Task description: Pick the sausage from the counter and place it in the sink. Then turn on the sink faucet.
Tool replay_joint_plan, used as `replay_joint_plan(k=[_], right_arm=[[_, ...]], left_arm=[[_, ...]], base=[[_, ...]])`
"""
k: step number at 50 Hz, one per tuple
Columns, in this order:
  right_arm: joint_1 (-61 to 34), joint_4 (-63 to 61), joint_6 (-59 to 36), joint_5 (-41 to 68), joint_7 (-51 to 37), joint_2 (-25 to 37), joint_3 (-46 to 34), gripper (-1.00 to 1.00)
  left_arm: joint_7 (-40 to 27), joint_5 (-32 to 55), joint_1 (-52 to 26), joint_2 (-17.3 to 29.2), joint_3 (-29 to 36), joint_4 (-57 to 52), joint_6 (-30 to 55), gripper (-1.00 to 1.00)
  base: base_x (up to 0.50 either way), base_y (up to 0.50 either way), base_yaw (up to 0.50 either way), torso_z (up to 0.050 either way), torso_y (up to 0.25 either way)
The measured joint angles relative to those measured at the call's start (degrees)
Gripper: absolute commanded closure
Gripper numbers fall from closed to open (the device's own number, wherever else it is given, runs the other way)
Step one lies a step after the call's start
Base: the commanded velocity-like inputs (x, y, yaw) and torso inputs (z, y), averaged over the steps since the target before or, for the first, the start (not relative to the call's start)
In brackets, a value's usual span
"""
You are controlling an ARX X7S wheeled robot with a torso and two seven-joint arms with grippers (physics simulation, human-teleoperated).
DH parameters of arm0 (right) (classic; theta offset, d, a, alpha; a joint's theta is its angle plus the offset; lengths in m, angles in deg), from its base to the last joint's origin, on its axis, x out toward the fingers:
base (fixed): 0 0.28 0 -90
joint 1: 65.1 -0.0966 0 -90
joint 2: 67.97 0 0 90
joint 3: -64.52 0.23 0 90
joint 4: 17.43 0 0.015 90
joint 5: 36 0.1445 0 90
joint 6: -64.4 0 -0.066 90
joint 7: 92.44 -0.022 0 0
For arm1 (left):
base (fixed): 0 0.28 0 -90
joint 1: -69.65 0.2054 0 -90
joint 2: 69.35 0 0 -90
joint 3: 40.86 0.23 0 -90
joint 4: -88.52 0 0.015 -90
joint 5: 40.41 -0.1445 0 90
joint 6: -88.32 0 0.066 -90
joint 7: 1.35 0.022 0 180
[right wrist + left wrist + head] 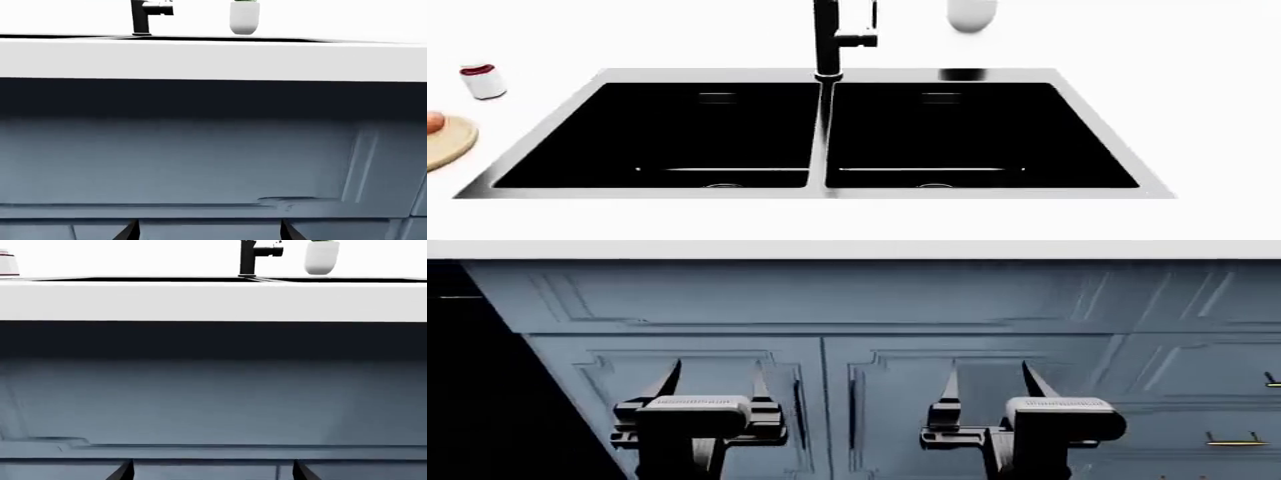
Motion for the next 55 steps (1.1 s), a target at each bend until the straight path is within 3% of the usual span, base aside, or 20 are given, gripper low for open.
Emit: replay_joint_plan(k=[55], right_arm=[[-0.39,0.36,0.41,3.34,-4.00,3.17,-3.67,-1.00]], left_arm=[[-3.95,3.17,-0.54,3.21,3.87,0.30,0.16,-1.00]], base=[[0.00,0.50,0.00,0.000,0.000]])
